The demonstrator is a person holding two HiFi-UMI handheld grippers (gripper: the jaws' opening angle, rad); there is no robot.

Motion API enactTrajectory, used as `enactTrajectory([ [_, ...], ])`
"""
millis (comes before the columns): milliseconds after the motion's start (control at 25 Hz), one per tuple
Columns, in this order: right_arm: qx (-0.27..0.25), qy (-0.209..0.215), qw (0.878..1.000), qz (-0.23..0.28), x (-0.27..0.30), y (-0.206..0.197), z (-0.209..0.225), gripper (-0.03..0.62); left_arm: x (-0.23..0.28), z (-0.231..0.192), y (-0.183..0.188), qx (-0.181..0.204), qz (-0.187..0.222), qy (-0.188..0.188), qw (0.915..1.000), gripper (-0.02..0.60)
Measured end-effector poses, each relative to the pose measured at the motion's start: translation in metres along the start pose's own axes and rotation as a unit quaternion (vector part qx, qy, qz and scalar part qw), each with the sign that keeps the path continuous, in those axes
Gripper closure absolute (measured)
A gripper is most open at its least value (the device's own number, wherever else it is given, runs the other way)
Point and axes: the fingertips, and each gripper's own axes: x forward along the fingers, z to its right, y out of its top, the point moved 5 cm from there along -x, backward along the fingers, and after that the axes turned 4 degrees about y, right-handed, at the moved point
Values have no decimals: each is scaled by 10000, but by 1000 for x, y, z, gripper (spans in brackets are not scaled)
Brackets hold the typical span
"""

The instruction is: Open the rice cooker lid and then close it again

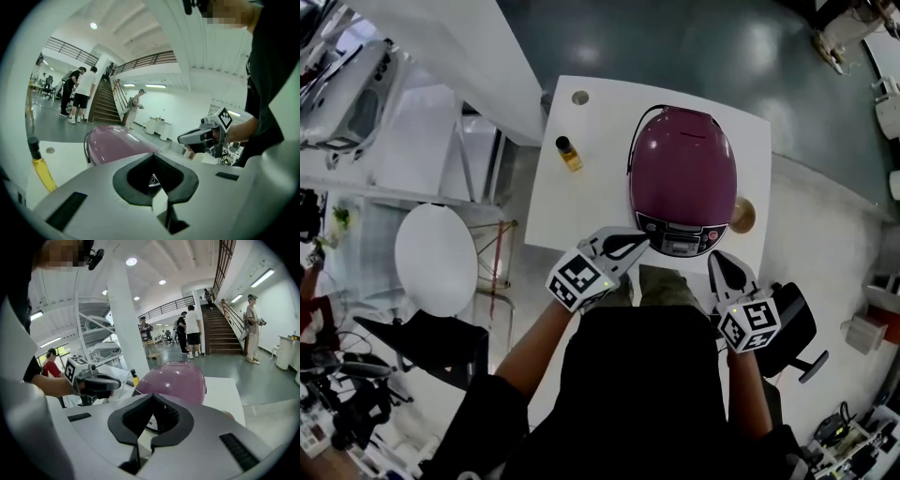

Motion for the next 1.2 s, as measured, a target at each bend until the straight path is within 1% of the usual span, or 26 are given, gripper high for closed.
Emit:
enactTrajectory([
  [120, -93, 90, 9999, 89, -3, -1, -11, 595, -20, 10, -5, -141, 214, 187, 9995, 577],
  [200, -202, 152, 9995, 208, -3, 2, -19, 594, -37, 17, -7, -188, 363, 413, 9983, 577],
  [320, -371, 195, 9977, 537, -9, 13, -29, 594, -58, 30, -10, -233, 564, 822, 9947, 577],
  [400, -490, 222, 9959, 732, -17, 17, -35, 594, -66, 42, -12, -236, 652, 1027, 9923, 577],
  [600, -636, 319, 9928, 961, -54, 6, -49, 594, -79, 89, -19, -141, 756, 1190, 9899, 577],
  [760, -618, 263, 9920, 1067, -97, -16, -56, 594, -84, 137, -31, -78, 763, 1209, 9897, 577],
  [880, -568, 139, 9906, 1234, -136, -38, -61, 594, -87, 172, -45, 113, 730, 1303, 9887, 577],
  [1000, -535, -55, 9890, 1378, -176, -67, -61, 595, -88, 207, -61, 279, 694, 1371, 9877, 577],
  [1080, -475, -172, 9888, 1402, -201, -90, -60, 595, -91, 234, -69, 276, 707, 1384, 9875, 577],
  [1200, -149, -155, 9898, 1410, -233, -123, -68, 595, -108, 276, -79, 202, 743, 1499, 9857, 577],
])
